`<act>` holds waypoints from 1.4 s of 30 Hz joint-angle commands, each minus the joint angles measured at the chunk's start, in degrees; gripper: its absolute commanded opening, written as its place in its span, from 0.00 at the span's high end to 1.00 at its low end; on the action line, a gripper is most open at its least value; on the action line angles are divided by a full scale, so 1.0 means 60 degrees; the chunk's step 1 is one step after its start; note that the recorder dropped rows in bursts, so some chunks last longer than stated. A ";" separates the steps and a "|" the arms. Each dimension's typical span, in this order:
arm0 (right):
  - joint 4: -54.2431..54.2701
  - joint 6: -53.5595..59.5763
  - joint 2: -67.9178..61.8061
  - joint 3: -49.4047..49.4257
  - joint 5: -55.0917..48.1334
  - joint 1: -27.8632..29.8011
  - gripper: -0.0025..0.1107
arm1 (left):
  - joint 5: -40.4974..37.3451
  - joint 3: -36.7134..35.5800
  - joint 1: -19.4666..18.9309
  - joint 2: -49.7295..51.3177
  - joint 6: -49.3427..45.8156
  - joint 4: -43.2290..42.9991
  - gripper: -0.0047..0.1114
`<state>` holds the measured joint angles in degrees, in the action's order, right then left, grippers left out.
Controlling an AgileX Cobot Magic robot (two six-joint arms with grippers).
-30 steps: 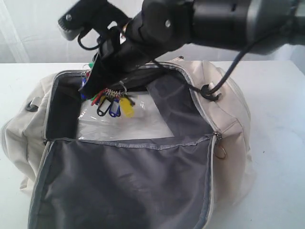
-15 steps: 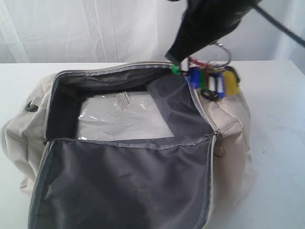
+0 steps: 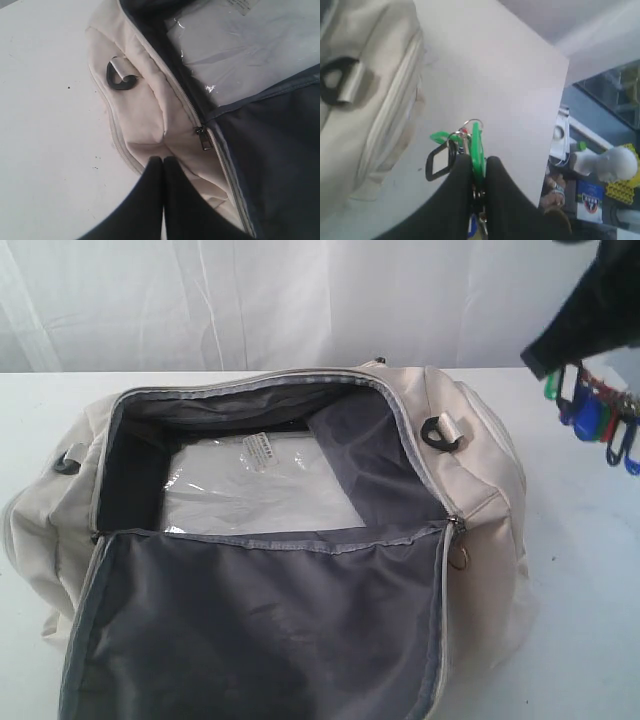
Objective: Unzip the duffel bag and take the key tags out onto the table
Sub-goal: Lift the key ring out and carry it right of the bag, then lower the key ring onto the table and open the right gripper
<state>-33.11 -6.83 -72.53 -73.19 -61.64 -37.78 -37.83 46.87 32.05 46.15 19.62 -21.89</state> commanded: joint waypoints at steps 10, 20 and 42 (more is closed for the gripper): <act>-0.0213 -0.1782 -0.1060 0.3572 0.2989 0.1360 0.98 | 0.0123 -0.0039 0.0005 -0.0083 -0.0072 0.0114 0.96; 0.0070 -0.3048 -0.2176 0.4075 0.4468 0.1360 0.80 | 0.0237 -0.0039 0.0005 -0.0083 -0.0072 0.0112 0.96; 0.4514 0.0537 0.4816 0.3437 0.2579 0.1360 0.98 | 0.0469 -0.0039 0.0005 -0.0083 -0.0095 0.0112 0.96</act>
<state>-6.72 -5.47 -48.08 -52.45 -45.66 -29.85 -35.09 46.87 32.05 46.15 19.16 -21.69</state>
